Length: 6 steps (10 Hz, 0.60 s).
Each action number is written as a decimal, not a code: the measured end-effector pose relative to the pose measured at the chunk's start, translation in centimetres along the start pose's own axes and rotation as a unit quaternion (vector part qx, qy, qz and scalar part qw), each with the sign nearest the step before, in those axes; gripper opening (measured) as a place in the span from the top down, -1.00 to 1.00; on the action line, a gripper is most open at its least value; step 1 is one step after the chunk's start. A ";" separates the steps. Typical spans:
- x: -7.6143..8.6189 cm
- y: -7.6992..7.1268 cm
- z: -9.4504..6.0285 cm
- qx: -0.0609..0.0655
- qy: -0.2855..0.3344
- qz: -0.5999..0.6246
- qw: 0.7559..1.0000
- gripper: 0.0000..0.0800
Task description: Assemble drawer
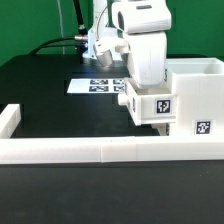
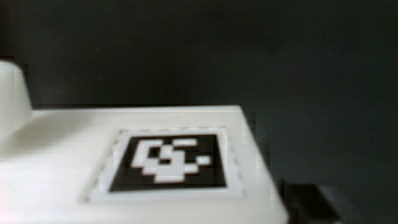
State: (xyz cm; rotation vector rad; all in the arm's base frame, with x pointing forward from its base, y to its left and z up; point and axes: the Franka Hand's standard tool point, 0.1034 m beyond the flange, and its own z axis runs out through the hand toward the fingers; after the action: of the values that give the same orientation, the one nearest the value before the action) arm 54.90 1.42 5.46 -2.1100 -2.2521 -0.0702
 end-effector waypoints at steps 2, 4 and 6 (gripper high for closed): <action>0.1 0.2 -0.3 -0.002 0.000 0.003 1.000 -0.41; 0.2 0.5 -1.3 -0.006 -0.003 0.002 1.000 -0.58; 0.2 0.8 -3.1 -0.005 -0.009 0.005 1.000 -0.61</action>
Offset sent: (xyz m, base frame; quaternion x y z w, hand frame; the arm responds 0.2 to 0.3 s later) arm 0.0037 0.0039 0.0252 0.0056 -0.0064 0.0026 1.0000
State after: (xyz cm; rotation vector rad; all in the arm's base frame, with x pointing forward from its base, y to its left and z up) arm 55.68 1.48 8.55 -2.1349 -2.2564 -0.0639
